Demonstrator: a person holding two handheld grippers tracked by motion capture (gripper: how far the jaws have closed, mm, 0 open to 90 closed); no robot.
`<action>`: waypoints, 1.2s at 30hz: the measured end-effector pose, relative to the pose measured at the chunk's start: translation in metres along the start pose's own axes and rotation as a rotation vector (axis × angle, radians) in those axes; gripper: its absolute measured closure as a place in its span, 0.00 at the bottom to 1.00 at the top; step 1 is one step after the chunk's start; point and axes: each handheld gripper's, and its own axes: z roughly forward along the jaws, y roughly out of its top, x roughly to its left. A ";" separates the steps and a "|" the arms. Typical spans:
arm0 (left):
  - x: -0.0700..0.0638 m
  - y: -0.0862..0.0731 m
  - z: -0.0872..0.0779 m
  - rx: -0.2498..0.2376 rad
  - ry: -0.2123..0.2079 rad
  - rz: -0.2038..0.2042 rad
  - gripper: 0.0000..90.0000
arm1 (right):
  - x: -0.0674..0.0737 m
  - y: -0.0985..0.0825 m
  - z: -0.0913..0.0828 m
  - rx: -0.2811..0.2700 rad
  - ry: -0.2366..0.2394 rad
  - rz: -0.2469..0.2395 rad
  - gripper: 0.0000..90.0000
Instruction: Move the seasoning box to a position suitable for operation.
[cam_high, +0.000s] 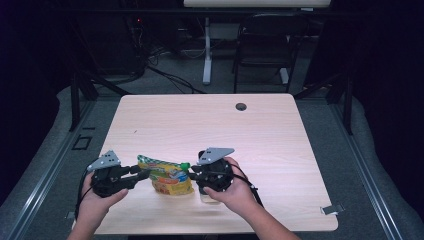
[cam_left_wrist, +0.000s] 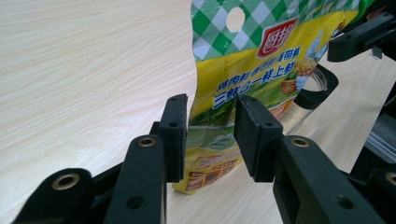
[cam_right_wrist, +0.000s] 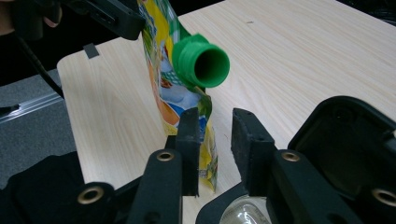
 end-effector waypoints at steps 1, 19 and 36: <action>0.000 0.000 -0.001 0.001 0.005 -0.002 0.71 | 0.000 0.001 -0.002 -0.003 0.005 -0.002 0.79; 0.011 0.002 -0.021 -0.036 0.030 -0.035 0.63 | 0.006 0.033 -0.025 -0.029 0.025 -0.054 0.65; 0.019 -0.001 -0.026 -0.046 0.048 -0.049 0.63 | 0.003 0.067 0.003 -0.005 0.088 -0.048 0.66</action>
